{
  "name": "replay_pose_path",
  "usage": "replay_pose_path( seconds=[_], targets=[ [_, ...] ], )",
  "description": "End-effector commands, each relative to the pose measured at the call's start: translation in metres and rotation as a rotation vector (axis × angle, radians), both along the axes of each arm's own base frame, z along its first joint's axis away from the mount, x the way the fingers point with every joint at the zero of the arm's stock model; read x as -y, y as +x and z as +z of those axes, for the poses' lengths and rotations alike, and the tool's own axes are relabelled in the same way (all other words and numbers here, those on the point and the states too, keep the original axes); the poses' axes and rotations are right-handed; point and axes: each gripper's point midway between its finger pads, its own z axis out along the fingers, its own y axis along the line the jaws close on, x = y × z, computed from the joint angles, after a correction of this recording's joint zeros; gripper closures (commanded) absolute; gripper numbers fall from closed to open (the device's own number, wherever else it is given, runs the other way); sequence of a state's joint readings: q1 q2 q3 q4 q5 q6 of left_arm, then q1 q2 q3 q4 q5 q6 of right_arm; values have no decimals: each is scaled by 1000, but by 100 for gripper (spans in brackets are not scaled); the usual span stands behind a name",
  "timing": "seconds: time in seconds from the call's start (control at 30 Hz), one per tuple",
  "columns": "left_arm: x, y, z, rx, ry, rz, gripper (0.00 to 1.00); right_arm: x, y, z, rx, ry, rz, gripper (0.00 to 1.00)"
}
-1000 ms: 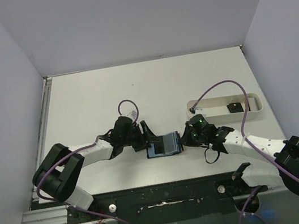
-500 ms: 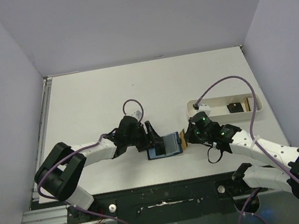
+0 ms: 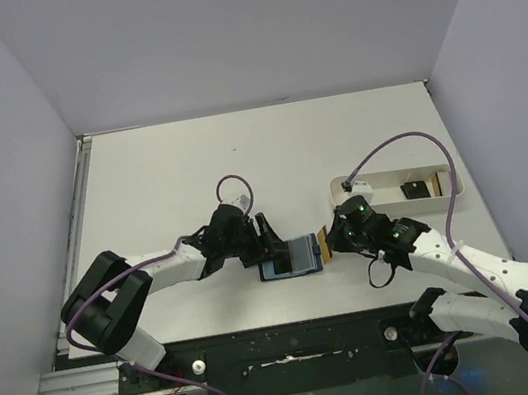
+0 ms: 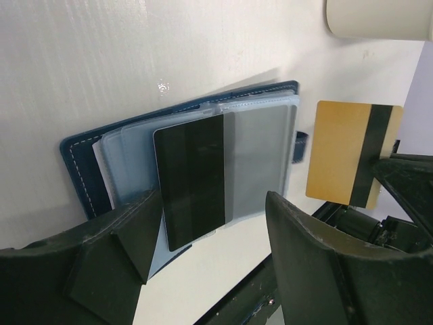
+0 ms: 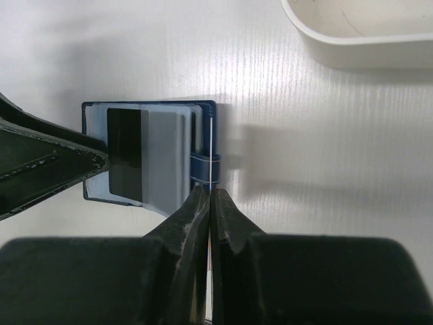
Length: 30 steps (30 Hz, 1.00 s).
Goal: Put the credit cards into the card holder
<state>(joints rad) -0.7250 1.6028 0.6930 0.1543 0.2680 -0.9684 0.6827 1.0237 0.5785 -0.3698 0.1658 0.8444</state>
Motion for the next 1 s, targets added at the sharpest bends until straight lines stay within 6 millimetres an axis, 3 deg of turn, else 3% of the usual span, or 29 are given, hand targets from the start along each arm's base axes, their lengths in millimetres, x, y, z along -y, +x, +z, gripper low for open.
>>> replay_pose_path(
  seconds=[0.0, 0.2, 0.67, 0.97],
  targets=[
    [-1, 7, -2, 11, 31, 20, 37, -5, 13, 36, 96, 35, -13, 100],
    [-1, 8, 0, 15, 30, 22, 37, -8, 13, 33, 93, 46, -3, 100],
    [5, 7, 5, 6, -2, 17, 37, -16, 6, -11, 21, 48, 22, 100],
    [14, 7, 7, 6, -16, 3, 37, -16, 1, -23, -4, 32, 21, 100]
  ],
)
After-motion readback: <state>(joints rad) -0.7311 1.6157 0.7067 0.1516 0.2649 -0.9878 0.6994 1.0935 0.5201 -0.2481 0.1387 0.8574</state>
